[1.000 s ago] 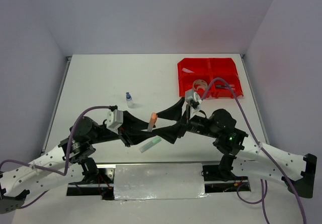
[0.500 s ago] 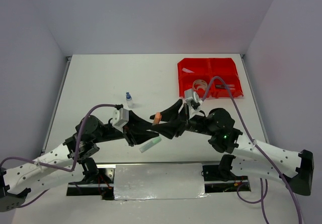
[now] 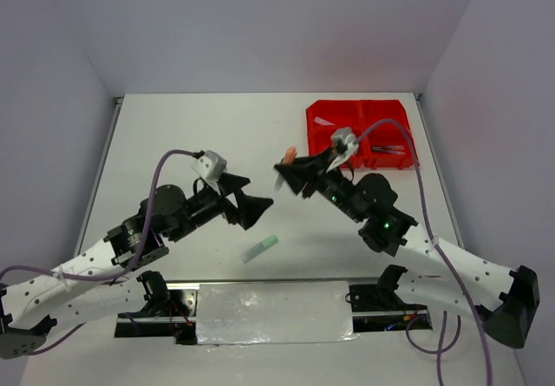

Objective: Sort the stationery into containers
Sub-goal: Place the pen in the storage box.

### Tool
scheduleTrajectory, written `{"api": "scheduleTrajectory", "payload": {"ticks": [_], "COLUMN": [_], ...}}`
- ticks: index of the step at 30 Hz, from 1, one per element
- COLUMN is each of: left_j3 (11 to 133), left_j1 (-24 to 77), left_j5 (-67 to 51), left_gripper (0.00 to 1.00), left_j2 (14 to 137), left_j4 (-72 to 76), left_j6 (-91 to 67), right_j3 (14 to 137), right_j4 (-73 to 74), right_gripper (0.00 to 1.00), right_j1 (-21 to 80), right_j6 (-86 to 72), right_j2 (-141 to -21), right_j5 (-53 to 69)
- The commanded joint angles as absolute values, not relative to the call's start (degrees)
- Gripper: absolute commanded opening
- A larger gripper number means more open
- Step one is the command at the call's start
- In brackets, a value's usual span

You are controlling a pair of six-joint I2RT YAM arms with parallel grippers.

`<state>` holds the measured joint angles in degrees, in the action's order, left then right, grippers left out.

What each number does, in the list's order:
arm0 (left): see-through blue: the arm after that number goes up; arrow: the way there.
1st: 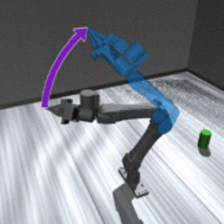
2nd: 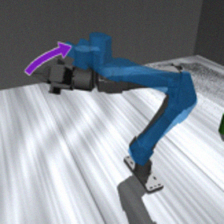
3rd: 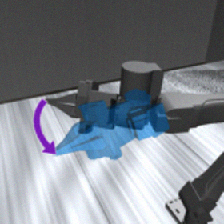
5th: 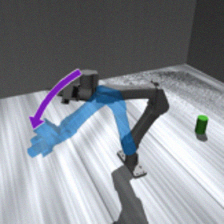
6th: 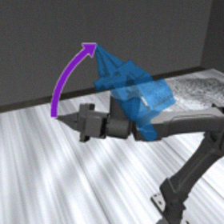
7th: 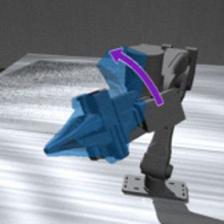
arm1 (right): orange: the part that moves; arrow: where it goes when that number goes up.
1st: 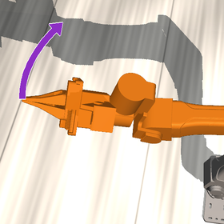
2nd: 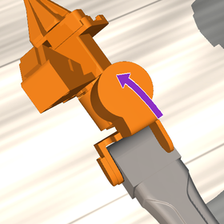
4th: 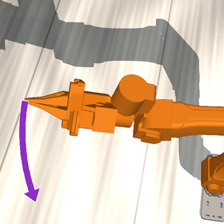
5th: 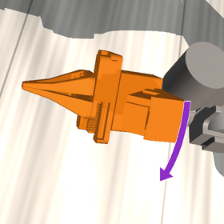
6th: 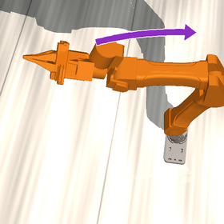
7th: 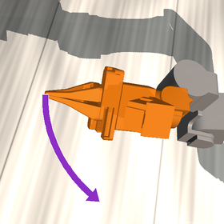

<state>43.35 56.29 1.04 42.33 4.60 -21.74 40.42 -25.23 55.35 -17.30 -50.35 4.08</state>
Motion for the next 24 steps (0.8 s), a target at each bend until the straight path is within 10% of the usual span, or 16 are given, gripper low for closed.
{"api": "scheduleTrajectory", "payload": {"ticks": [1,8,24], "left_j3": [52.3,60.7,51.9], "left_j1": [56.3,56.3,56.3], "left_j5": [27.5,37.6,29.4], "left_gripper": [0.99,0.99,0.99], "left_j2": [44.0,41.7,29.9], "left_j4": [-13.6,-38.8,-37.6], "left_j6": [-31.9,-37.6,-26.9], "right_j3": [44.1,49.5,73.8], "right_j4": [-16.2,-9.1,-6.4], "right_gripper": [0.00,0.00,0.00], "right_j1": [42.5,23.6,14.7], "right_j6": [-24.1,-44.0,-67.0], "right_j2": [-51.7,-65.2,-103.0], "right_j5": [-18.2,-43.1,-40.2]}}
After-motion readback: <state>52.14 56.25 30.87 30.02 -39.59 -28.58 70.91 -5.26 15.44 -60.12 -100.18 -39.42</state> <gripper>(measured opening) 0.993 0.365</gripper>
